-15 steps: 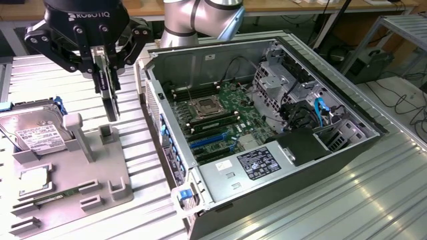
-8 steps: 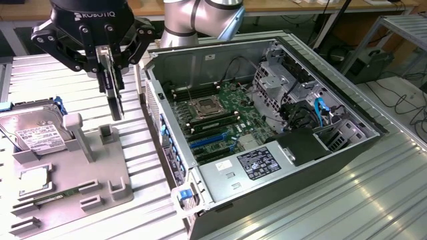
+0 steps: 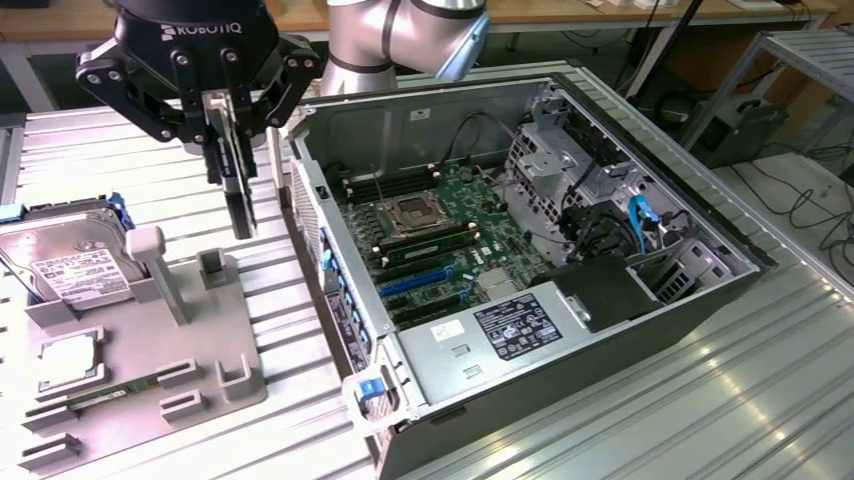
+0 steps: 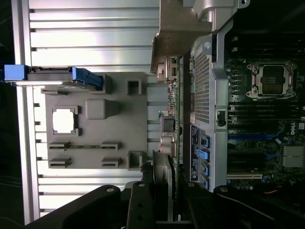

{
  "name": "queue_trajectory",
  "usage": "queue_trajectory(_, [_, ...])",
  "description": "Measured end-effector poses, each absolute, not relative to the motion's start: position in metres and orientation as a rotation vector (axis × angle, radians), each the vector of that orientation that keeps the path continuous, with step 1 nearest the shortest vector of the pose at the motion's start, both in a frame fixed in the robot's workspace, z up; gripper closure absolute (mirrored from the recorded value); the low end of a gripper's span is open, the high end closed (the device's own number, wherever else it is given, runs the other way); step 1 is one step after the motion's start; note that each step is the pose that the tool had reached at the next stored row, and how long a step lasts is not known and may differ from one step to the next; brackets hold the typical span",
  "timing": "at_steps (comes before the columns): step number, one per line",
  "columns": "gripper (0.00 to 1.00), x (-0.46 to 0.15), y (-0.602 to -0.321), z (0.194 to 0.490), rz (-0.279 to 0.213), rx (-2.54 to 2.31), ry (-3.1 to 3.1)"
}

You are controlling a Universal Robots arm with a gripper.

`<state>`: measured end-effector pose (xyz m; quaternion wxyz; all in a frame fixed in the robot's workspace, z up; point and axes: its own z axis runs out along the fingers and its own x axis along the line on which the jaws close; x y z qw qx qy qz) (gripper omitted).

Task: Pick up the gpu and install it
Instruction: 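Pick up the gpu and move the gpu toward the slot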

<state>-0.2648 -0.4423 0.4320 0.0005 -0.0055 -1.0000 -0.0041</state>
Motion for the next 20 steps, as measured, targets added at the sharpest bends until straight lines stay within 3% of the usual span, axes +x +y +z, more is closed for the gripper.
queue_trajectory(20, [0.72,-0.249,-0.442,0.432,-0.013,-0.017,-3.140])
